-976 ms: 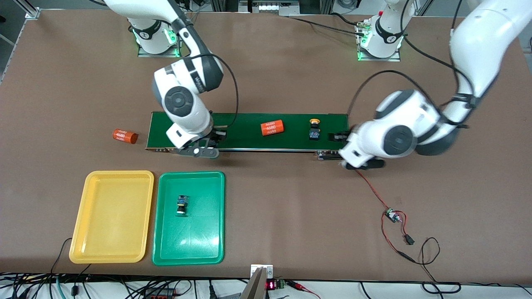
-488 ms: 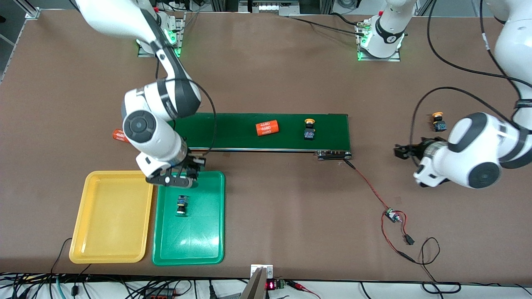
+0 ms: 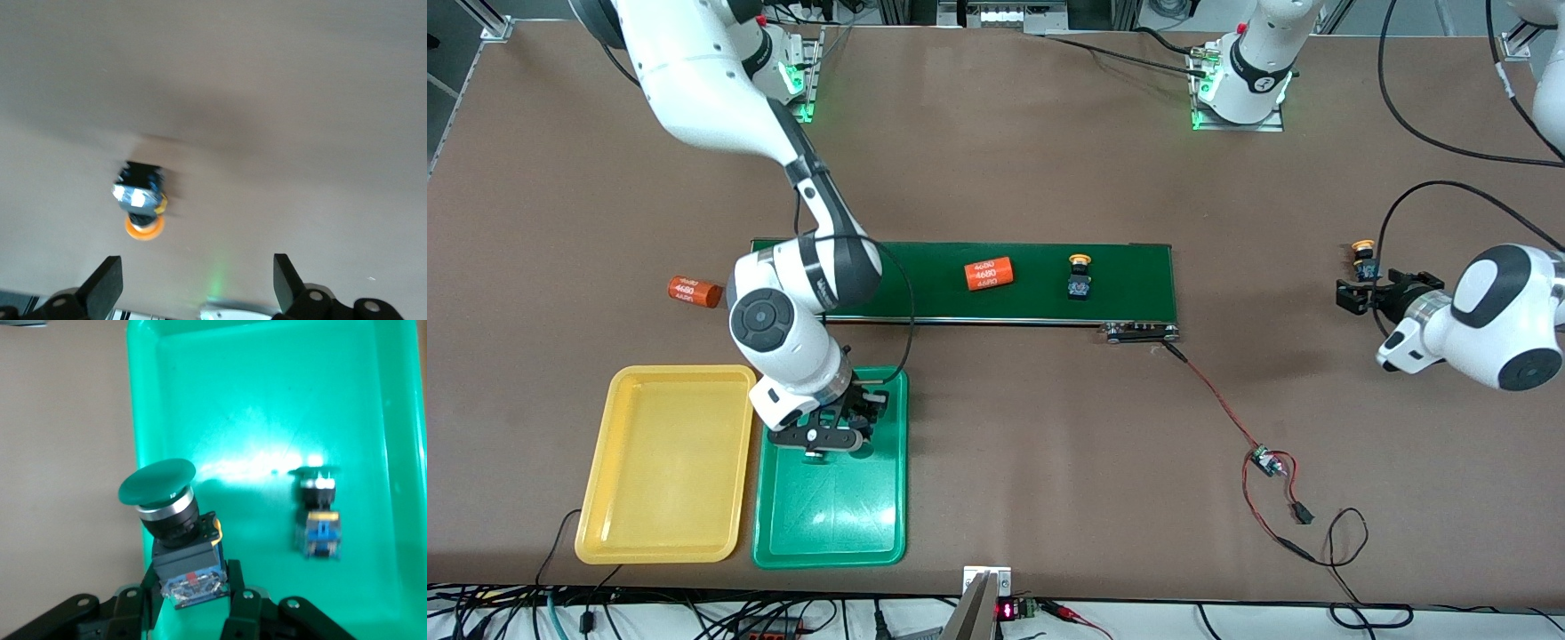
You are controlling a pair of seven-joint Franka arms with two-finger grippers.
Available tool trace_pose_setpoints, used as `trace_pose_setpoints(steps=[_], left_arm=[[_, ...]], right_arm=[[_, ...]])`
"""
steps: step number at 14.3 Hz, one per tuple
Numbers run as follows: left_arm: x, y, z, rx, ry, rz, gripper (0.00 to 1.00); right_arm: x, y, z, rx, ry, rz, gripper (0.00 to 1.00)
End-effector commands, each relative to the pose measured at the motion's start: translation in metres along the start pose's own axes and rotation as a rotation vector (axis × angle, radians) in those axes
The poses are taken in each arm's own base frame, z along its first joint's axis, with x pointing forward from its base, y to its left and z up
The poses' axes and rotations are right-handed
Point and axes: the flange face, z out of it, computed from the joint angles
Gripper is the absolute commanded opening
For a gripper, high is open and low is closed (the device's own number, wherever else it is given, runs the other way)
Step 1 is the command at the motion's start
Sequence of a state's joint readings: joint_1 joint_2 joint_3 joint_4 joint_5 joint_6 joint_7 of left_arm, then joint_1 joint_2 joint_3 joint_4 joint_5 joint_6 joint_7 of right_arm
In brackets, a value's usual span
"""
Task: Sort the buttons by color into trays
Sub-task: 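Release the green button in the green tray while the left gripper grasps a yellow button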
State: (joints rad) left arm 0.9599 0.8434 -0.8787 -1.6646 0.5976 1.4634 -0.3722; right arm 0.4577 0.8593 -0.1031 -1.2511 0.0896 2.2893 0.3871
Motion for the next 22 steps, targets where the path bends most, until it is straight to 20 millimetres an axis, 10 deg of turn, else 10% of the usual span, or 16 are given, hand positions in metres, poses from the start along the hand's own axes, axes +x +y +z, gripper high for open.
trace_pose_setpoints(steps=[1, 4, 5, 6, 7, 14, 17, 22], left_arm=[[-0.028, -0.017, 0.027, 0.04, 0.105, 0.044, 0.98], [-0.027, -0.037, 0.058, 0.042, 0.193, 0.062, 1.0], [-0.029, -0.041, 0.067, 0.04, 0.196, 0.062, 0.99], [-0.031, -0.042, 0.073, 0.032, 0.194, 0.064, 0.99], [-0.03, -0.042, 0.076, 0.023, 0.198, 0.066, 0.99], [-0.029, -0.046, 0.076, 0.023, 0.203, 0.14, 0.18], [-0.027, -0.048, 0.059, 0.033, 0.224, 0.139, 0.09], [-0.035, -0.019, -0.045, 0.089, 0.276, 0.182, 0.09]], right_arm=[[0.018, 0.007, 0.03, 0.012, 0.024, -0.02, 0.0], [0.018, 0.011, 0.054, 0.011, 0.015, -0.015, 0.03], [0.016, 0.012, 0.059, 0.01, 0.01, -0.01, 0.23], [0.015, 0.011, 0.062, 0.011, 0.007, -0.003, 0.79], [0.015, 0.01, 0.061, 0.018, 0.005, 0.001, 1.0], [0.03, 0.014, -0.028, 0.046, -0.045, 0.063, 1.0], [0.04, 0.04, -0.075, -0.008, -0.054, 0.071, 1.0], [0.042, 0.059, -0.155, -0.095, -0.038, 0.042, 1.0]])
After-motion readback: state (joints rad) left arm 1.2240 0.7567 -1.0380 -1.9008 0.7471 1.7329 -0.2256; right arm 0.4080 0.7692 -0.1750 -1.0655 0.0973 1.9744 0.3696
